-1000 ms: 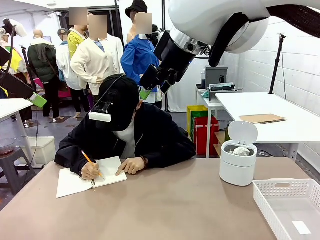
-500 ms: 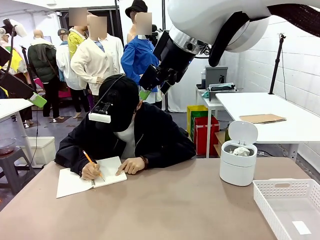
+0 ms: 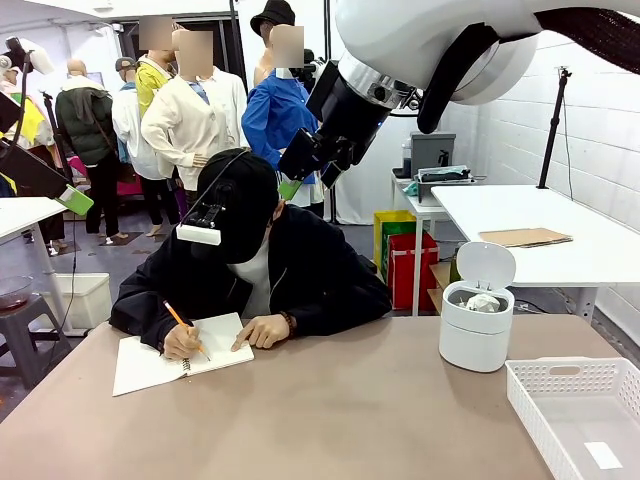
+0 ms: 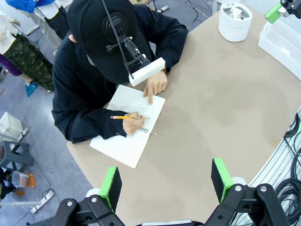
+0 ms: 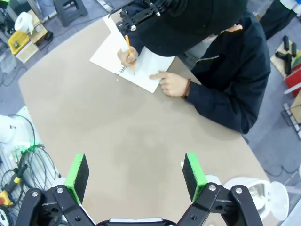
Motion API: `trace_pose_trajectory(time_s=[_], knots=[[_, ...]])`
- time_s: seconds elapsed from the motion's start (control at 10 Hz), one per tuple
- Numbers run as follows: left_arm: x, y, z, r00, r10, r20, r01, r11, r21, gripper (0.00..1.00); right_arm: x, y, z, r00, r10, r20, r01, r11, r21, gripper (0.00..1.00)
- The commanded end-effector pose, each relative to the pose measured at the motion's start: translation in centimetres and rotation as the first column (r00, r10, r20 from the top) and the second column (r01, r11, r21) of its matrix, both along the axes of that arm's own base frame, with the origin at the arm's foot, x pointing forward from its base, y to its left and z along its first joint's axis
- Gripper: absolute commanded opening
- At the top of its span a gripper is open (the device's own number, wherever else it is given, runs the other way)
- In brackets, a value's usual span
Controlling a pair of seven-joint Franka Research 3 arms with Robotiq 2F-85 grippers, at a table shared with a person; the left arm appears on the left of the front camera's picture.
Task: Sort the paper based on its condition.
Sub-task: If a person hands you a paper, place it in the Organizing basket , and if it's crumpled, put it in the Trash can.
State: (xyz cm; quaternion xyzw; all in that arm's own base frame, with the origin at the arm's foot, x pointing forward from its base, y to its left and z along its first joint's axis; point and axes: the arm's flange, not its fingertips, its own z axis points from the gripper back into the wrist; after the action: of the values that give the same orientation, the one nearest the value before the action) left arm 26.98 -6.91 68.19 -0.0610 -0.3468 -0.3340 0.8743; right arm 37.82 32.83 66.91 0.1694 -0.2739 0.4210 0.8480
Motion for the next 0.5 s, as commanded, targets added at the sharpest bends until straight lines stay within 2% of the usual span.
trace_pose_trajectory(time_s=[0.0, 0.4], knots=[[-0.03, -0.01, 0.02, 1.0, 0.003, -0.001, -0.003, 1.0, 0.004, 1.0, 0.07, 0.0, 0.02, 1.0, -0.001, 0.0, 0.001, 1.0, 0.007, 1.0], [-0.03, -0.01, 0.02, 1.0, 0.003, -0.001, -0.003, 1.0, 0.004, 1.0, 0.07, 0.0, 0.02, 1.0, -0.001, 0.0, 0.001, 1.0, 0.007, 1.0]])
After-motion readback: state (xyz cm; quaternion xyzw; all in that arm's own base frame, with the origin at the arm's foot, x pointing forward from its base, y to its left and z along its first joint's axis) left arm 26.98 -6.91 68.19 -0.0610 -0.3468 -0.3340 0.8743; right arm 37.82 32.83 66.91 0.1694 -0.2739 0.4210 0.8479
